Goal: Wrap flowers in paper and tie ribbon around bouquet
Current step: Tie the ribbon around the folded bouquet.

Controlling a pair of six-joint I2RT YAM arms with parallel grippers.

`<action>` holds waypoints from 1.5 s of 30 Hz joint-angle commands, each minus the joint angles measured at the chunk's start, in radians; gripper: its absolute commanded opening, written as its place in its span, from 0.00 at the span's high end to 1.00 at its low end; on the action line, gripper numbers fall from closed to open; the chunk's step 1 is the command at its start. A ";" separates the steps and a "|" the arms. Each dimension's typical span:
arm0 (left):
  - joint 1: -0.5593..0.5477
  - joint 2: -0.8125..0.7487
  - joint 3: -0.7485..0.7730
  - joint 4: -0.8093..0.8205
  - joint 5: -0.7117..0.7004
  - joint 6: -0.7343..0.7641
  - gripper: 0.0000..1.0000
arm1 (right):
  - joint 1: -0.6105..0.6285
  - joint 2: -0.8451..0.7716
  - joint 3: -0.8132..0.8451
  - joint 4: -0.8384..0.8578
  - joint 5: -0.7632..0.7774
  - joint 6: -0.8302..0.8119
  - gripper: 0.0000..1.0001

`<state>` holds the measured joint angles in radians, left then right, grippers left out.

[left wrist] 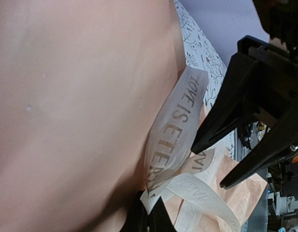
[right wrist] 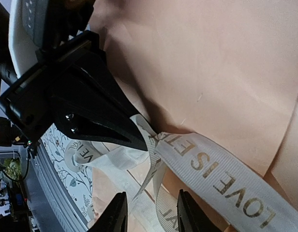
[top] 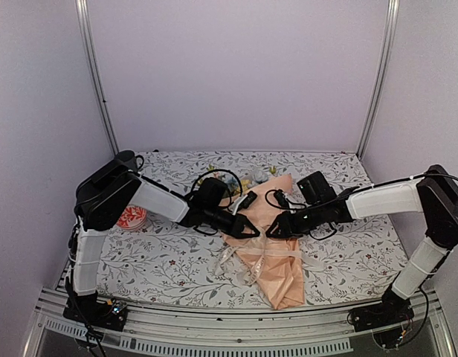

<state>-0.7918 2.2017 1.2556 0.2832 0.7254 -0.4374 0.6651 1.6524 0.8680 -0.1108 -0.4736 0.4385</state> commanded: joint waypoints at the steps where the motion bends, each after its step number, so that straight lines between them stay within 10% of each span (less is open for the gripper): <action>1: 0.009 0.016 0.019 -0.016 -0.003 0.020 1.00 | 0.027 0.063 0.041 -0.045 -0.021 -0.101 0.61; 45: 0.017 0.021 0.020 -0.044 -0.007 0.045 1.00 | -0.070 -0.010 -0.118 0.109 -0.182 0.003 0.74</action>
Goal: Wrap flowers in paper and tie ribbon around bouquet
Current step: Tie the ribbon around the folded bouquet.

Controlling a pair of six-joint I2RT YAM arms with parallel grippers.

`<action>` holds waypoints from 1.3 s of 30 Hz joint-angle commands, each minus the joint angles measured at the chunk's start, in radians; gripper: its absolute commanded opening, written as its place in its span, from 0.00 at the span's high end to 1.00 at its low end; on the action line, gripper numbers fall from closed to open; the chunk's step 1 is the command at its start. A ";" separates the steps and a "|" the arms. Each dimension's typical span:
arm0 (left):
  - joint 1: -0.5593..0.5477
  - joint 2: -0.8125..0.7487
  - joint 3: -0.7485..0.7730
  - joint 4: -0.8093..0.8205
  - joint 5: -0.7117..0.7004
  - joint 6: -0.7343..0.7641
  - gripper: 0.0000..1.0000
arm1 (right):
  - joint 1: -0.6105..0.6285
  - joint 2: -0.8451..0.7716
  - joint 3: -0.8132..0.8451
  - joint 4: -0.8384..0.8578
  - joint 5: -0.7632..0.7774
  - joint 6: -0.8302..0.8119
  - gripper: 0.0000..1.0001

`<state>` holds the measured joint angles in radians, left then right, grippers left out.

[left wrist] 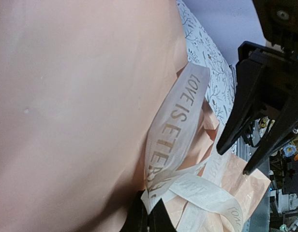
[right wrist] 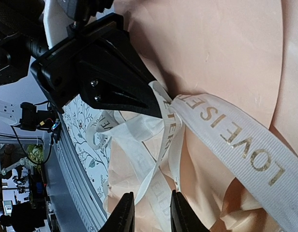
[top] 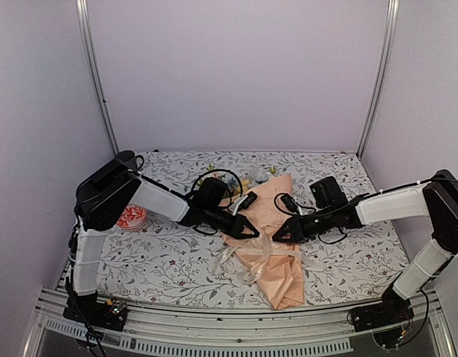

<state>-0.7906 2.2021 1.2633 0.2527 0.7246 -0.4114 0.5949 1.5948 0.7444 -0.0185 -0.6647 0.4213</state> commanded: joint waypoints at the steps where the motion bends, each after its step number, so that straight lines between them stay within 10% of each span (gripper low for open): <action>1: 0.015 0.021 0.013 -0.013 -0.007 0.019 1.00 | 0.000 0.057 0.011 0.007 0.023 0.012 0.74; 39: 0.029 0.053 -0.004 0.256 0.224 -0.121 1.00 | 0.045 0.184 0.105 0.026 0.009 -0.062 0.68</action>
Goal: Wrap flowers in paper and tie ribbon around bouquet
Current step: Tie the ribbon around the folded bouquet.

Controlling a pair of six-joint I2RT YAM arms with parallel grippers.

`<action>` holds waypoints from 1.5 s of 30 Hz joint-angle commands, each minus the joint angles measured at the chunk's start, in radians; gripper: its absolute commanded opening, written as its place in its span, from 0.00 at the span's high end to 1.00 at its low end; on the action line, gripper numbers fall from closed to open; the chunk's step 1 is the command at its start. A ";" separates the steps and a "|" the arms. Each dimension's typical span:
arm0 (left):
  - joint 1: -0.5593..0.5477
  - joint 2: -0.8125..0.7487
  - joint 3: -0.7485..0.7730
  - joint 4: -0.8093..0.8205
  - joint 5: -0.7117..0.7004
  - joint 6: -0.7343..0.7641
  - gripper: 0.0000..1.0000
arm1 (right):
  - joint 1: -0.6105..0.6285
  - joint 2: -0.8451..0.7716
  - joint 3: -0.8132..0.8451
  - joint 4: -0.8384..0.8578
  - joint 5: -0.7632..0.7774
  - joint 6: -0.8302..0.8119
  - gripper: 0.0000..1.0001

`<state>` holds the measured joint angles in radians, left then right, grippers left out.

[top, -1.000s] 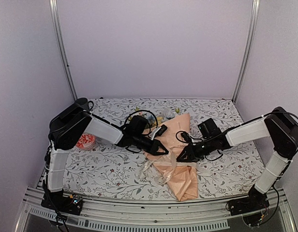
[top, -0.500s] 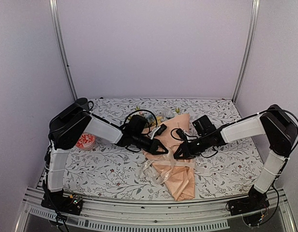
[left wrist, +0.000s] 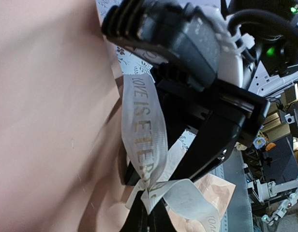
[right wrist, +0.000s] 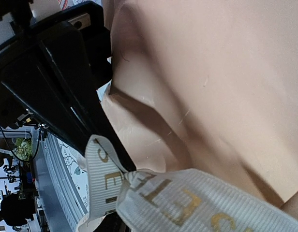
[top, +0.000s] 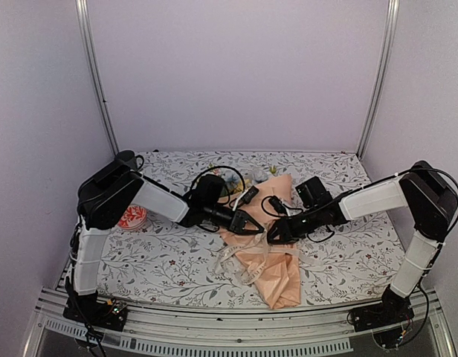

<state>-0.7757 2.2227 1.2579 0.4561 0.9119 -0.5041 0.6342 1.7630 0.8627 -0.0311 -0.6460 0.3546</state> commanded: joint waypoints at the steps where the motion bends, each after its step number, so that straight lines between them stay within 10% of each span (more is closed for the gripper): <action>1: 0.014 0.034 -0.004 0.071 0.048 -0.039 1.00 | 0.005 0.020 -0.012 0.038 0.006 0.008 0.69; 7: 0.005 0.003 -0.032 0.149 0.116 -0.060 1.00 | 0.011 -0.022 -0.018 0.044 0.116 0.024 0.57; 20: 0.013 0.023 -0.018 0.105 0.020 -0.035 1.00 | 0.013 -0.030 -0.057 0.093 -0.004 0.023 0.69; 27: 0.012 0.013 -0.012 0.043 -0.001 0.005 1.00 | 0.011 -0.028 -0.059 0.077 0.016 0.033 1.00; 31: 0.013 -0.056 0.018 -0.189 -0.130 0.165 0.50 | 0.008 -0.025 -0.057 0.047 0.065 0.052 1.00; 34: 0.010 -0.155 0.017 -0.361 -0.245 0.272 0.32 | 0.007 -0.025 -0.062 0.045 0.073 0.060 1.00; 45: -0.058 -0.498 -0.233 -0.789 -0.642 0.326 0.33 | 0.007 -0.030 -0.049 0.023 0.095 0.074 1.00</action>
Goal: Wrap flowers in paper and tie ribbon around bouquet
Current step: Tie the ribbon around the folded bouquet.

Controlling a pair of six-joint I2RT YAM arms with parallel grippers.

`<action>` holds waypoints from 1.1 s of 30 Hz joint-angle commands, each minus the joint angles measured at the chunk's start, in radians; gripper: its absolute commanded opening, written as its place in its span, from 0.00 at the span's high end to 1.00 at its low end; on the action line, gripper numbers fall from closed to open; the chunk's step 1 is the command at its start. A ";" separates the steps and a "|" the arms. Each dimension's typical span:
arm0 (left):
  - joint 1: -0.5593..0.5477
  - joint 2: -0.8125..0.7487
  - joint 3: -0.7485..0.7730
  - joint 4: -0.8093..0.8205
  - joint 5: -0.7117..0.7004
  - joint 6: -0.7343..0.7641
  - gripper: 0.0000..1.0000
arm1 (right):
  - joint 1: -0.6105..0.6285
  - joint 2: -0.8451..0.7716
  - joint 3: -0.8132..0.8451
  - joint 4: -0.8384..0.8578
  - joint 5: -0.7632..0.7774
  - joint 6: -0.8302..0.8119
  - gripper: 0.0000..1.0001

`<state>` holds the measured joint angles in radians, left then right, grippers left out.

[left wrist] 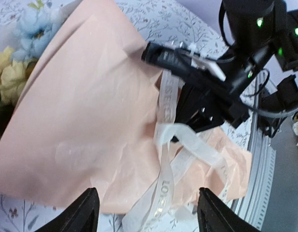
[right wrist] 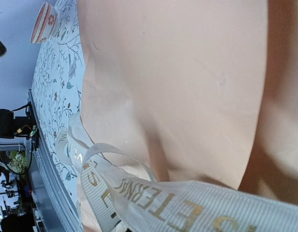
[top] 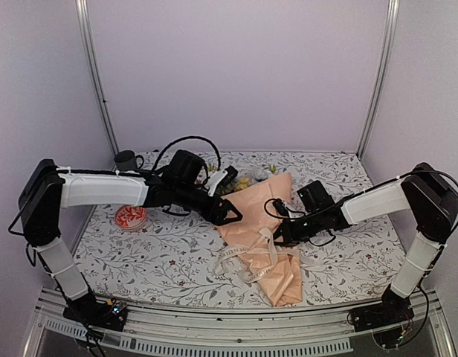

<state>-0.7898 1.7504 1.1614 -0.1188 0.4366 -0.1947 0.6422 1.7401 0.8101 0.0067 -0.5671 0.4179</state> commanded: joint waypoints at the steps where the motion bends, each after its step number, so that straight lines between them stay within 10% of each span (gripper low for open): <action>1: -0.066 -0.037 -0.155 -0.222 -0.182 0.014 0.34 | -0.001 -0.007 0.007 -0.019 0.016 0.010 1.00; 12: -0.211 0.086 -0.183 -0.182 -0.326 -0.033 0.36 | 0.000 -0.007 0.033 -0.046 0.022 0.007 1.00; 19: -0.226 0.092 -0.171 -0.206 -0.363 -0.007 1.00 | -0.001 -0.034 0.036 -0.073 0.050 0.006 1.00; 33: -0.199 0.062 -0.145 -0.229 -0.473 0.033 1.00 | -0.016 -0.039 0.095 -0.140 0.065 -0.011 1.00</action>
<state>-1.0027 1.8160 1.0019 -0.2970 0.0063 -0.1841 0.6399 1.7359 0.8654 -0.0971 -0.5220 0.4244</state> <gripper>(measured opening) 0.005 0.008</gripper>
